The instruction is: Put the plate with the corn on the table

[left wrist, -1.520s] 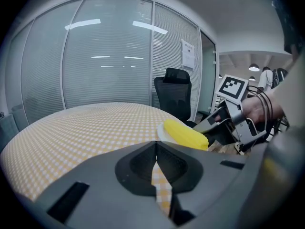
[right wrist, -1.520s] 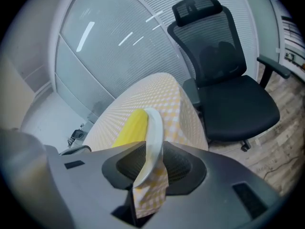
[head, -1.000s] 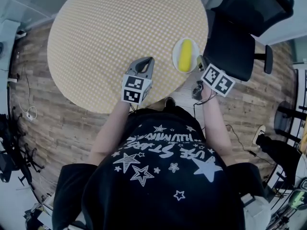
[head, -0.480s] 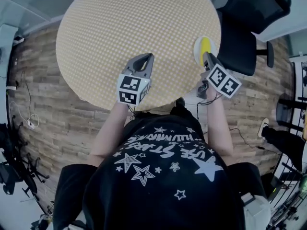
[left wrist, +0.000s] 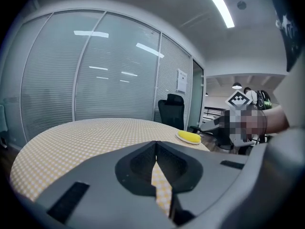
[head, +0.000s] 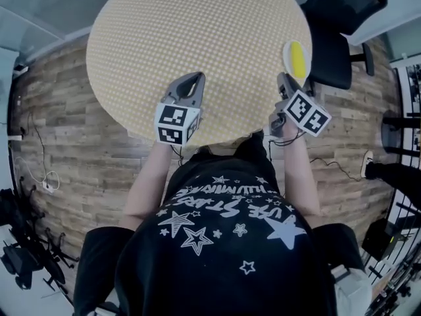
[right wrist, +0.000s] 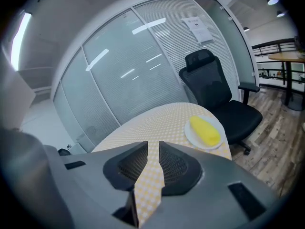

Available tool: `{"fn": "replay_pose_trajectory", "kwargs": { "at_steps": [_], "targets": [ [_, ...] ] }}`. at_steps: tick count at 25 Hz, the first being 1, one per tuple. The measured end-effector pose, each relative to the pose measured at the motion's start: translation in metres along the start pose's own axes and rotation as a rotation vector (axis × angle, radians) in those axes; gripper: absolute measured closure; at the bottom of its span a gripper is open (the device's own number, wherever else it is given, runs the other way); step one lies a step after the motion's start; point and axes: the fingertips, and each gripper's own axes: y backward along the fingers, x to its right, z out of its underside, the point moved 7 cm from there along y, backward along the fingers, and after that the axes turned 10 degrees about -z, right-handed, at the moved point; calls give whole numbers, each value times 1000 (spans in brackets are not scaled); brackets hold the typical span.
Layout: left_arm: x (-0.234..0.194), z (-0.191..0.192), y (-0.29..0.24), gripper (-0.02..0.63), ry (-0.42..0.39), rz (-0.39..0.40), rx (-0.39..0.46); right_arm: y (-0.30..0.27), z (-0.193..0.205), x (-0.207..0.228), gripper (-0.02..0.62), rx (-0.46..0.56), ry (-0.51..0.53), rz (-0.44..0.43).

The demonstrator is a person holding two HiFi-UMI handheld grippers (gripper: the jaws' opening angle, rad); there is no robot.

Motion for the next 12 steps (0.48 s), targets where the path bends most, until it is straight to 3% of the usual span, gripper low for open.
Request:
{"fn": "replay_pose_trajectory", "kwargs": {
  "at_steps": [7,12],
  "targets": [
    [-30,19,33,598,3,40,-4,23,47,-43,512,-42,6,23],
    [-30,25,49,598,39,27,10,41,49,-46,512,-54,29,35]
  ]
}}
